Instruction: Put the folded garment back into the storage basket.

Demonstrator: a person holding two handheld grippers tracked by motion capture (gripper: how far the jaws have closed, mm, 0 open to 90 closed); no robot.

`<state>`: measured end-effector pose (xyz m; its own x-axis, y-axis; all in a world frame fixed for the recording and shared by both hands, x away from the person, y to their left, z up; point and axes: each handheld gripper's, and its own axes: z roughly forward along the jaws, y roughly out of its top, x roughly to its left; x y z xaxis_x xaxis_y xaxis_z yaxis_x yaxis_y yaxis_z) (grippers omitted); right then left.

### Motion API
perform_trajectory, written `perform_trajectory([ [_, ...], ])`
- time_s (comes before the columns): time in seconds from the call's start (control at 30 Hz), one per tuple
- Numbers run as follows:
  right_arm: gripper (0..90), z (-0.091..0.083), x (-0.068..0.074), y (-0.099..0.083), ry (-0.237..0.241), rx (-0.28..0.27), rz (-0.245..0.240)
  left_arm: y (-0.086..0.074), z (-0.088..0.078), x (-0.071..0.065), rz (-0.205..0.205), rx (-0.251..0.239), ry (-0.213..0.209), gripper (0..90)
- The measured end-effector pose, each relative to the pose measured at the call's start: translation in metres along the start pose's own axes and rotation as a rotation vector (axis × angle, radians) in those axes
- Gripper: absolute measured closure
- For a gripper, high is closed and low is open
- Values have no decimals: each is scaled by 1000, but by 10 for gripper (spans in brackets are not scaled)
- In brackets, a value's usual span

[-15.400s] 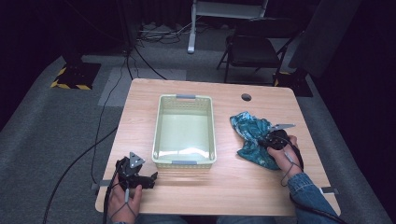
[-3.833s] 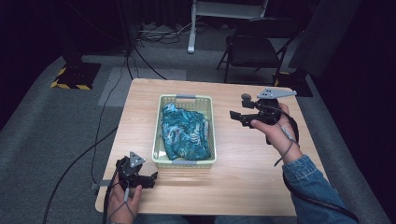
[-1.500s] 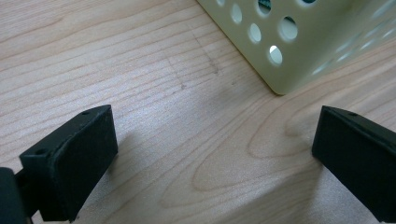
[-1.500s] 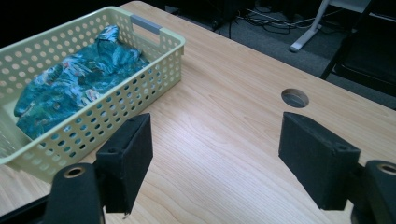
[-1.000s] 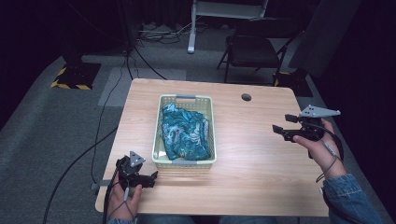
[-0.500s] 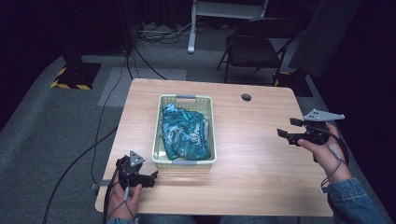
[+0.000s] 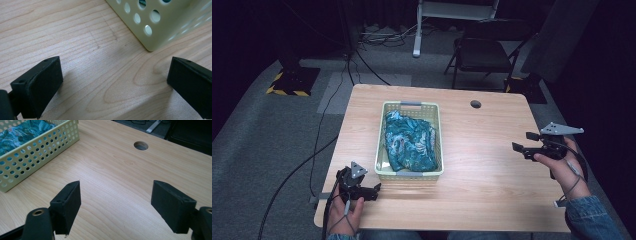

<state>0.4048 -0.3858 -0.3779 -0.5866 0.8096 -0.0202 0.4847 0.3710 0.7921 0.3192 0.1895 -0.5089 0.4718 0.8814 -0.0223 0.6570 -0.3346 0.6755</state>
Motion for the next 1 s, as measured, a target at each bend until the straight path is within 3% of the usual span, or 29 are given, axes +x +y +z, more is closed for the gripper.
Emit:
perform_trajectory([
  [1.0,242,6,-14,-47,-20,43,83,0,0,0,0,0,0,2],
])
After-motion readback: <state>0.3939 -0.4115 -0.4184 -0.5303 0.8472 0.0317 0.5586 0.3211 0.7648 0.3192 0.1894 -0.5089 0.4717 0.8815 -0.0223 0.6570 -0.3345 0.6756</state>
